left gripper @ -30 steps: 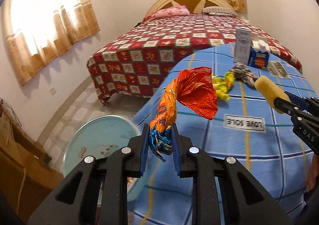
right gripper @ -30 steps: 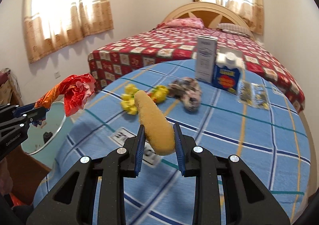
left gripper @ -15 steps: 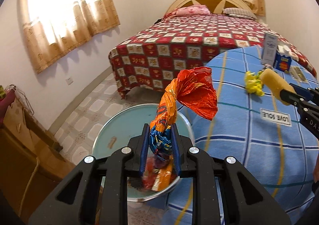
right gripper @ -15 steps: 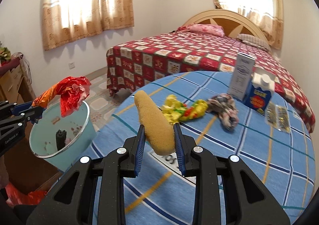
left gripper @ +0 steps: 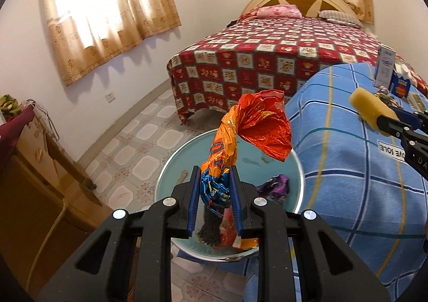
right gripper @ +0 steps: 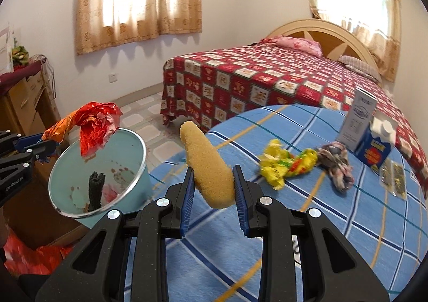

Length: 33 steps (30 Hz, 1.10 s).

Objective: Collect trash
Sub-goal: 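Carry the candy wrapper over the bin with the left tool while the right tool carries the sponge, then hold the candy wrapper and sponge above the blue bin with both tools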

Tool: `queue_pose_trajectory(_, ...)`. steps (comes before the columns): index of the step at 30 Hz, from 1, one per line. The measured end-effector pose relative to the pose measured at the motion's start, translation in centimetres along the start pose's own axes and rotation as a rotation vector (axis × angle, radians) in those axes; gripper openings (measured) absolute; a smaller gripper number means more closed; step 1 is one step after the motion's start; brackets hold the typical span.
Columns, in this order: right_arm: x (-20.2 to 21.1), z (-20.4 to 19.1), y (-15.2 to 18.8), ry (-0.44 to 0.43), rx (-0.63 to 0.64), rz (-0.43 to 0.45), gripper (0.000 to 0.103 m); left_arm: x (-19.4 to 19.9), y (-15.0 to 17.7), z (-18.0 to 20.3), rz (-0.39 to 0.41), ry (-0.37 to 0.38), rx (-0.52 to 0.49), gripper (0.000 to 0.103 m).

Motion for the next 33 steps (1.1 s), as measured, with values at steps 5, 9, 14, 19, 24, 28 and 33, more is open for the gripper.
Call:
queue_pose_trajectory(5,-0.9,-1.3,-0.4,-0.022,0.022,-0.006,0.029,-0.4,0.6,-1.5,-0.013,-0.022,0.016,0.021)
queue_pose_trajectory(9,-1.6,-2.6,-0.9,-0.04,0.043,-0.011,0.029,-0.6,0.8,-2.5,-0.018,-0.034,0.028,0.021)
queue_pose_trajectory(14,-2.2,-3.8,-1.3,-0.058,0.062,-0.014,0.029,-0.9,1.0,-3.5,-0.02,-0.047,0.041,0.021)
queue_pose_trajectory(19,-2.9,-5.0,-1.6,-0.074,0.087,-0.022,0.029,-1.0,1.2,-4.0,-0.022,-0.057,0.049,0.021)
queue_pose_trajectory(24,-3.5,-5.9,-1.8,-0.084,0.101,-0.031,0.029,-1.1,1.5,-4.7,-0.024,-0.066,0.056,0.021)
queue_pose_trajectory(28,-3.8,-6.8,-2.0,-0.097,0.117,-0.035,0.03,-1.3,1.6,-5.2,-0.025,-0.075,0.061,0.021)
queue_pose_trajectory(33,-4.2,-7.7,-2.0,-0.109,0.134,-0.041,0.03,-1.6,1.9,-5.6,-0.03,-0.085,0.064,0.021)
Point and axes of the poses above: each gripper's, at about its wrist camera, not at the fingertips, and x roughly against the way its jaws point, z to its right, y to its underside, the point moved 5 cm from there along -x, roughly the way its jaws point, and after that the axes turned 12 degrees about -y, right-handed, at the moved point
